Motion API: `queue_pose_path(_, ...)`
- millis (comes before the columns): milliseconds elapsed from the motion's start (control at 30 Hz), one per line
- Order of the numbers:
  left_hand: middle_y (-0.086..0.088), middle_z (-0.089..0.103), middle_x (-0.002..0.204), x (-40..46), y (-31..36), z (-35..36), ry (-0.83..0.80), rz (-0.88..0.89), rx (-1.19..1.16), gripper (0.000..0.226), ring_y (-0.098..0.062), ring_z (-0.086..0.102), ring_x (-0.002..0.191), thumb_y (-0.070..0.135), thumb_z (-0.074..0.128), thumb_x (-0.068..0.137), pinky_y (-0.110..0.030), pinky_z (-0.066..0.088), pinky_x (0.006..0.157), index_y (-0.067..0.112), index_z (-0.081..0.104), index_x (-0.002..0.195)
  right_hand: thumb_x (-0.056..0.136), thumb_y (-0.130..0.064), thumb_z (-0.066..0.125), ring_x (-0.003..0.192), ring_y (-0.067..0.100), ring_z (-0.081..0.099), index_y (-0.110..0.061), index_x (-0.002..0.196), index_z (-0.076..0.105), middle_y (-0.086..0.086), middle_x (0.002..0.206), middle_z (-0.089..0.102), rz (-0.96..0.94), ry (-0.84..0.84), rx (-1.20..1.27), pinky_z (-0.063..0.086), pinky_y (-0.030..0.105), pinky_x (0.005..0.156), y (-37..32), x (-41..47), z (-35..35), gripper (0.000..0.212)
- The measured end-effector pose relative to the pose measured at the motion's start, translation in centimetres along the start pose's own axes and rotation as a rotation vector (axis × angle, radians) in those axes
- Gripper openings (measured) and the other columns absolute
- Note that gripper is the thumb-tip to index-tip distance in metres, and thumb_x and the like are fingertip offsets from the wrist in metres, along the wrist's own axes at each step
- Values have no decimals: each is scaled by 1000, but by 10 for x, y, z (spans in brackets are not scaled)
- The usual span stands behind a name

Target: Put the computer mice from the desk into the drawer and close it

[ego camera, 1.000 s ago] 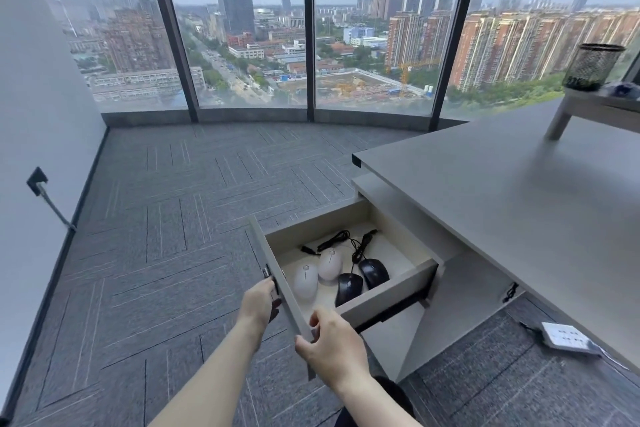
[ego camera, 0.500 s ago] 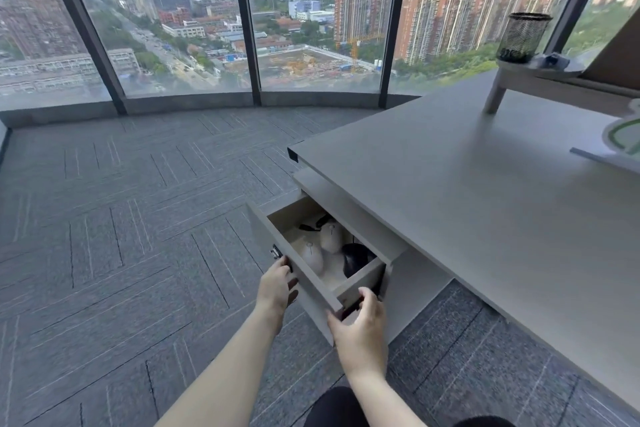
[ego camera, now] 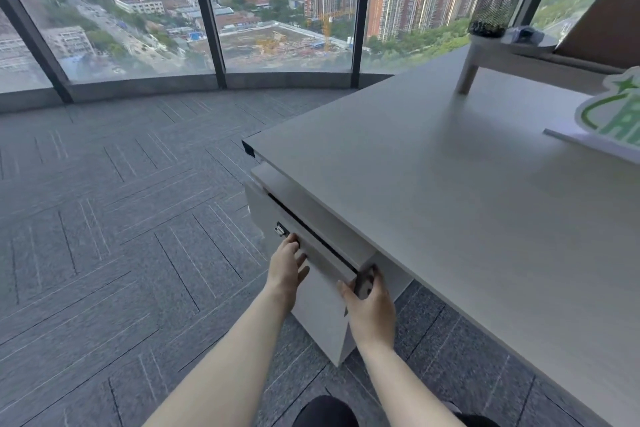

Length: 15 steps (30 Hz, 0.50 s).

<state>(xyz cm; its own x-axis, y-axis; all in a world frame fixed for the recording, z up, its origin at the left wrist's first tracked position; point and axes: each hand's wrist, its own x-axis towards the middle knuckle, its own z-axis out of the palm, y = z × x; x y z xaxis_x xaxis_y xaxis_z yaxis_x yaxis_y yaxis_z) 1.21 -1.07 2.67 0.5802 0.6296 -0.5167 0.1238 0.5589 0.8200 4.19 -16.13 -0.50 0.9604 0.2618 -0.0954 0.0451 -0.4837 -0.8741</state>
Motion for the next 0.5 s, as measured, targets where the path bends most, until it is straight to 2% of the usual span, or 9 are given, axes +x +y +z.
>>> queue_pose_path(100,9,49,124,6,-1,9,-12,4,-49,41,-26,55,125,29,42,98,-44,44,105,15,53,135,82,-45,72,103,26,69,-16,120,57,5,115,71,11,35,2,56,38,82,2,9,-1,51)
queue_pose_path(200,9,55,116,11,-3,17,-14,17,-67,40,-28,56,123,32,46,96,-41,46,100,7,58,126,82,-41,74,90,23,71,-14,102,63,4,98,76,0,51,-15,57,36,77,6,17,-4,36)
queue_pose_path(233,10,56,114,12,-3,18,-15,23,-68,36,-28,55,123,32,45,96,-42,46,101,8,60,120,81,-39,76,89,22,72,-13,100,65,4,96,76,2,51,-11,57,34,76,6,19,-5,34)
queue_pose_path(333,8,54,126,14,-2,18,-23,40,-53,31,-28,55,123,32,40,96,-43,44,105,13,63,105,80,-36,78,88,22,72,-12,96,68,5,94,78,17,50,13,56,33,76,5,20,-6,30)
queue_pose_path(400,8,51,126,8,3,18,-38,44,-41,26,-28,54,121,33,36,97,-45,41,108,24,59,89,80,-35,78,89,22,73,-12,95,68,5,95,78,17,50,12,55,32,77,3,20,-6,29)
queue_pose_path(467,9,48,126,6,5,18,-36,37,4,28,-27,53,120,37,32,99,-46,39,110,29,58,92,81,-34,78,90,23,72,-12,96,68,6,96,78,23,35,11,53,31,77,3,21,-8,29)
queue_pose_path(500,10,47,127,2,6,17,-48,45,36,33,-28,53,121,40,31,99,-45,39,110,27,61,105,81,-33,77,91,24,71,-12,96,68,6,96,77,27,19,9,52,31,77,2,21,-10,28)
